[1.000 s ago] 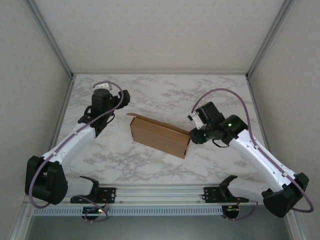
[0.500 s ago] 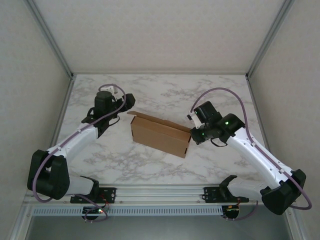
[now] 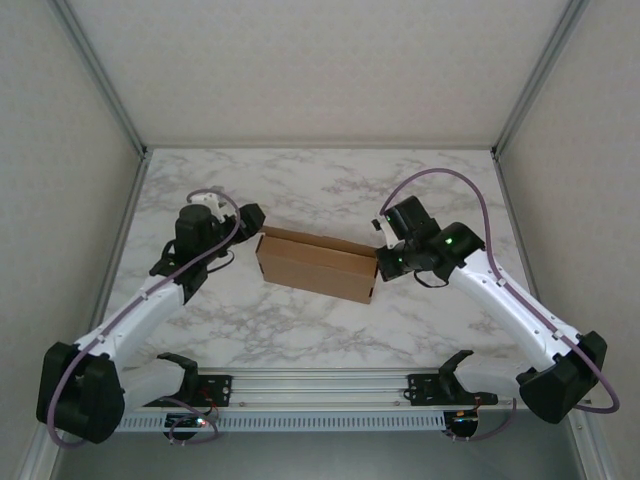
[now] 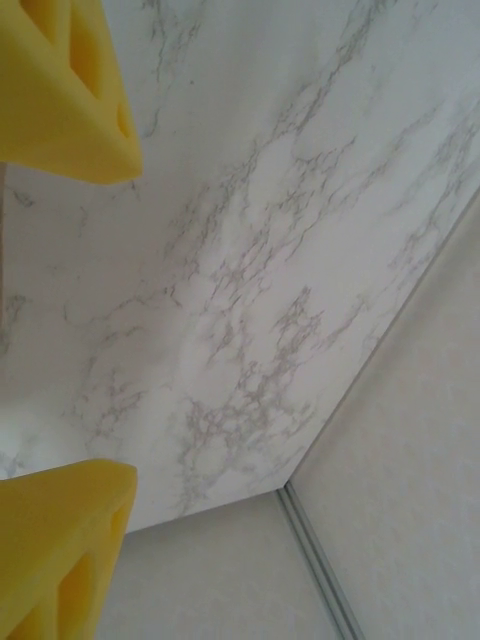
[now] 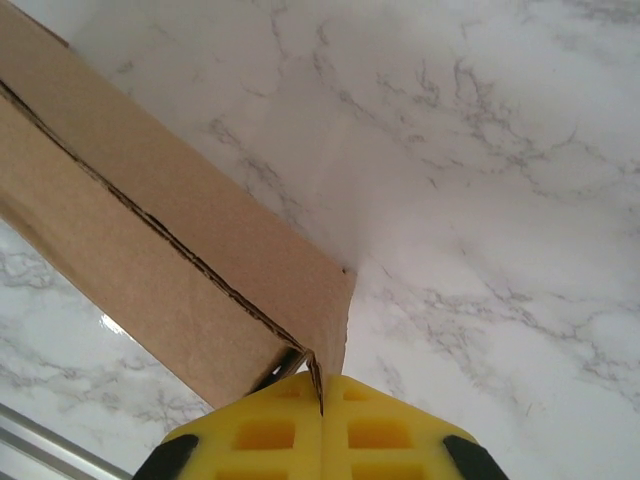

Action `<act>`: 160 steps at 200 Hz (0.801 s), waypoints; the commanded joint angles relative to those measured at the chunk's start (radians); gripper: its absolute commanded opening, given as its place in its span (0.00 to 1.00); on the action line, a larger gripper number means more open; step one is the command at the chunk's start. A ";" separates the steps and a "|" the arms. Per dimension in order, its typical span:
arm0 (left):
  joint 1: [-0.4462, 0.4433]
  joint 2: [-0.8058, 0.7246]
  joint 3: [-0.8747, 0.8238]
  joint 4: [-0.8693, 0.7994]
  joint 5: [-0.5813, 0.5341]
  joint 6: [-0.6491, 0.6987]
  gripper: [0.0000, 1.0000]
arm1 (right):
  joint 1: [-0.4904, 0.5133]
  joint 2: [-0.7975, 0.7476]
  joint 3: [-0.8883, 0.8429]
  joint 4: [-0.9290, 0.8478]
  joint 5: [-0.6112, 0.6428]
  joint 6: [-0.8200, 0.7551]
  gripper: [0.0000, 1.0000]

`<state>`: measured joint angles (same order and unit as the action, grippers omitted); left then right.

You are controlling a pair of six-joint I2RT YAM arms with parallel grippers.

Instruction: Fold the paper box

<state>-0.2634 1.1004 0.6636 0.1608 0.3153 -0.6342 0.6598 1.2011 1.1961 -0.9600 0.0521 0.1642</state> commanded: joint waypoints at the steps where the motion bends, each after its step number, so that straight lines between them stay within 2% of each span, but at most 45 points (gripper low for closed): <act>1: -0.019 -0.069 -0.049 0.011 0.020 -0.041 0.73 | 0.007 -0.006 0.014 0.062 0.006 -0.026 0.01; 29: -0.036 -0.128 -0.098 0.027 0.002 -0.075 0.73 | 0.007 0.081 0.077 0.027 -0.004 0.049 0.00; 75: -0.049 -0.122 -0.123 0.067 0.004 -0.118 0.72 | -0.007 0.166 0.148 0.006 -0.006 0.195 0.00; 114: -0.066 -0.133 -0.129 0.084 -0.002 -0.144 0.72 | -0.014 0.233 0.209 -0.030 -0.005 0.381 0.00; 160: -0.110 -0.148 -0.147 0.100 -0.034 -0.174 0.72 | -0.014 0.239 0.176 0.025 -0.005 0.435 0.00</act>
<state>-0.3431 0.9741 0.5350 0.2153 0.2897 -0.7719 0.6456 1.4357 1.3746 -0.9554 0.0528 0.5400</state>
